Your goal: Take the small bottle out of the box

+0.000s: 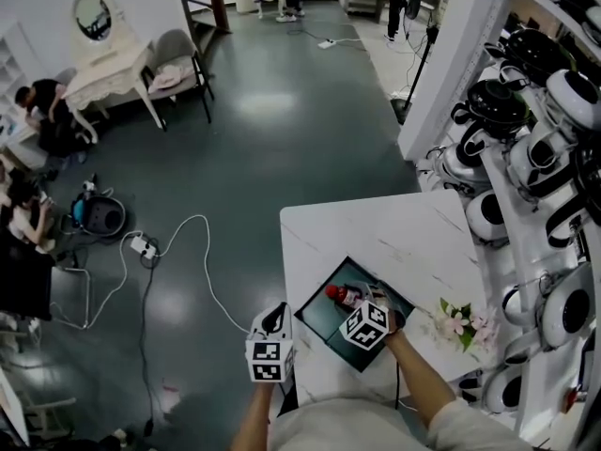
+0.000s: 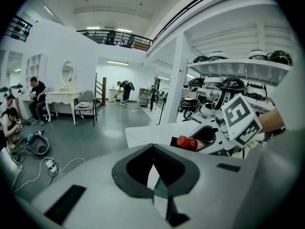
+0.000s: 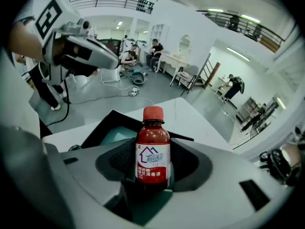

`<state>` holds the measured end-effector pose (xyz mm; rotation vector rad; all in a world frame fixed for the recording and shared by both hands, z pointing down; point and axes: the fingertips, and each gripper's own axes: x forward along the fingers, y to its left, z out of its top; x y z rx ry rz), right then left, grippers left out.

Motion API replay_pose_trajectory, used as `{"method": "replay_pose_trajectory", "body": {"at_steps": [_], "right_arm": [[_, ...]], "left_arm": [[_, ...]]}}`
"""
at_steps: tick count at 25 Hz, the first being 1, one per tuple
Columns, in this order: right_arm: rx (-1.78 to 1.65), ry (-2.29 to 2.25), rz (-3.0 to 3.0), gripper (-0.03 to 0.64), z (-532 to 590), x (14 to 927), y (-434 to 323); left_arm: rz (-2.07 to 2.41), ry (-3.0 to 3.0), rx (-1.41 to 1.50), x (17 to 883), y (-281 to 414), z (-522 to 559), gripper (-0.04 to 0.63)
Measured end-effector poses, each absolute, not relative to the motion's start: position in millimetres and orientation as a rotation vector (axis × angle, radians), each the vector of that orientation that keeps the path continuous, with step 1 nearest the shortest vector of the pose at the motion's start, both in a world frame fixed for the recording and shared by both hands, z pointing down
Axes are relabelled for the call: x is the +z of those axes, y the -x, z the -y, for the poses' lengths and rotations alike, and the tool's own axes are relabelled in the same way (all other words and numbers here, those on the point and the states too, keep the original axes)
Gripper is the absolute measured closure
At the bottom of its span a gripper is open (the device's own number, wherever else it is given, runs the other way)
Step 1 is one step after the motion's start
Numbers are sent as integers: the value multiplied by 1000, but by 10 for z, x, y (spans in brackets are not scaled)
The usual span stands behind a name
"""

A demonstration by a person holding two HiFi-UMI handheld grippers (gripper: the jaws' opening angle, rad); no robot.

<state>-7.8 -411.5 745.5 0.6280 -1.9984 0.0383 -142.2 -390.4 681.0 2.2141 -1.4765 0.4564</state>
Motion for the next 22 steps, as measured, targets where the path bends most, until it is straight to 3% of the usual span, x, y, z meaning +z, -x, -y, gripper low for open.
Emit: {"method": "replay_pose_trajectory", "body": {"at_steps": [22], "right_arm": [[275, -1196, 2390, 382, 3854, 6210, -577]], "left_arm": [[1615, -2289, 400, 6110, 1218, 3579, 577]]}}
